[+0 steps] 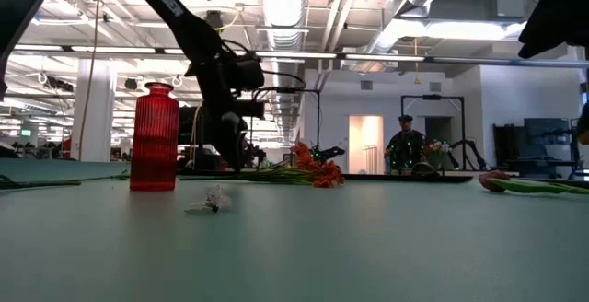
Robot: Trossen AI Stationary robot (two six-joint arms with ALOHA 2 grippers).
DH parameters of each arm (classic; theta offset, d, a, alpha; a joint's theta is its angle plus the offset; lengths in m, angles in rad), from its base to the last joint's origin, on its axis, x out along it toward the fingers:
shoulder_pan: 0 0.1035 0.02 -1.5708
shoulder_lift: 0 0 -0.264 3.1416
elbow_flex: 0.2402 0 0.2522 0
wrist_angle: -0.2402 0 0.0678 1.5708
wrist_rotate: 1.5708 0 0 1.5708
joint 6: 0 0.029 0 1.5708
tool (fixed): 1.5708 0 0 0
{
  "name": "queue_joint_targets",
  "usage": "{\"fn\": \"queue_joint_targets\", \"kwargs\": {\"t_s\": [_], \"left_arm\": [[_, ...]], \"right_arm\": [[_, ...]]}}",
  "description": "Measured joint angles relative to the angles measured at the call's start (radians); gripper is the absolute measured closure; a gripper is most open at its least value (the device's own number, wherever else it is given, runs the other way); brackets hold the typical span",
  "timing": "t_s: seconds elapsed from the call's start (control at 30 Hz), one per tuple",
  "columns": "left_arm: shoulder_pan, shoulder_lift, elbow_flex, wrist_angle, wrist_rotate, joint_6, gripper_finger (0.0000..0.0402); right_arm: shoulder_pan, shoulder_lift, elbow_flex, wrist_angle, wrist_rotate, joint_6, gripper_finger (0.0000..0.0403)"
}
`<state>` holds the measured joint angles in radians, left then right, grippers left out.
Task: Sort flowers into vase by color
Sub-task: Put the top orange flowers into the red vase
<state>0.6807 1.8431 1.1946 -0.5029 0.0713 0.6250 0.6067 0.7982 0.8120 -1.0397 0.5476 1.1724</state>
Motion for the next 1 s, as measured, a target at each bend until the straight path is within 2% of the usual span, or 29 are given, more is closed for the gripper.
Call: {"fn": "queue_joint_targets", "kwargs": {"t_s": [0.27,0.37,0.47,0.63,0.67,0.8,1.0], "left_arm": [[0.003,0.073,0.001,-0.003,0.029,-0.008,0.0151],[0.004,0.081,0.003,-0.019,0.041,-0.012,0.0174],[0.003,0.081,0.003,-0.032,0.043,-0.037,0.0228],[0.002,0.080,0.003,-0.040,0.048,-0.099,0.0364],[0.002,0.075,0.002,-0.036,0.056,-0.124,0.0382],[0.003,0.004,-0.004,-0.016,0.101,-0.191,0.0393],[-0.006,-0.218,-0.001,0.071,0.231,-0.270,0.0400]], "right_arm": [[0.000,0.000,0.000,0.000,0.043,-0.056,0.0237],[0.000,0.000,0.000,0.000,0.067,-0.059,0.0237],[0.000,0.000,0.000,-0.001,0.090,-0.060,0.0237],[0.000,0.000,0.000,0.000,0.119,-0.059,0.0237],[0.000,0.000,0.000,0.001,0.120,-0.059,0.0237],[0.000,0.000,0.000,0.000,0.136,-0.057,0.0237],[0.000,0.024,0.000,0.002,0.161,-0.039,0.0237]]}}
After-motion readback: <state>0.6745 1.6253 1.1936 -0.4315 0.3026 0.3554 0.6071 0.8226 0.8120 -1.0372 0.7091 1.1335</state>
